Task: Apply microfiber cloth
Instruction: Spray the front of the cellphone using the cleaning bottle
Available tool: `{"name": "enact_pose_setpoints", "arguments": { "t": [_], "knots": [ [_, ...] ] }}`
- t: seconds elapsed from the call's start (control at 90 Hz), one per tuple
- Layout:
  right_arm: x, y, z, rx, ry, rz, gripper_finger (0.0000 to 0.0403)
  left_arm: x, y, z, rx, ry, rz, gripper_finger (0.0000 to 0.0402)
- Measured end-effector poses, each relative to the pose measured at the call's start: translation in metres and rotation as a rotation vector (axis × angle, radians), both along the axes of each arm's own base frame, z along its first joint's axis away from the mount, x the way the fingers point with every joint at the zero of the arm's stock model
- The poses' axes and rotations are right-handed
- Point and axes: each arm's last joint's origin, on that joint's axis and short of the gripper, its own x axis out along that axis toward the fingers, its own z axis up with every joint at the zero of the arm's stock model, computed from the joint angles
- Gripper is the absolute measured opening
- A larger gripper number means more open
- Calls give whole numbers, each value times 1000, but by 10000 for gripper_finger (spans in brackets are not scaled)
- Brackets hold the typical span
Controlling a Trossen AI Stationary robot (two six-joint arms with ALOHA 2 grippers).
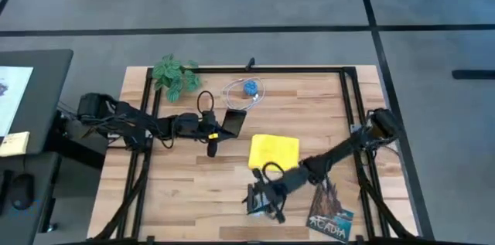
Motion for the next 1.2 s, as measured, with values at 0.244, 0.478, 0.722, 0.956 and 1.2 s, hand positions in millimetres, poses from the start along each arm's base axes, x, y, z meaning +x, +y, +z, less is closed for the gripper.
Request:
{"name": "enact_pose_setpoints", "arguments": {
  "t": [0.244, 0.478, 0.722, 0.956, 1.2],
  "knots": [
    [0, -11, -6, -57, -43, 69, 143, 0, 0, 0, 0, 2, 0, 14],
    [-1, -12, -12, -37, 24, 49, 218, 0, 0, 0, 0, 3, -1, 14],
    [-1, -15, -16, -60, 62, 40, 361, 0, 0, 0, -10, 1, 2, 14],
    [-12, -23, -10, -126, 224, -69, 379, 0, 0, 0, -14, 1, 3, 14],
    [-35, -27, 27, -121, 258, -190, 370, 0, 0, 0, -18, -2, 4, 14]
  ]
}}
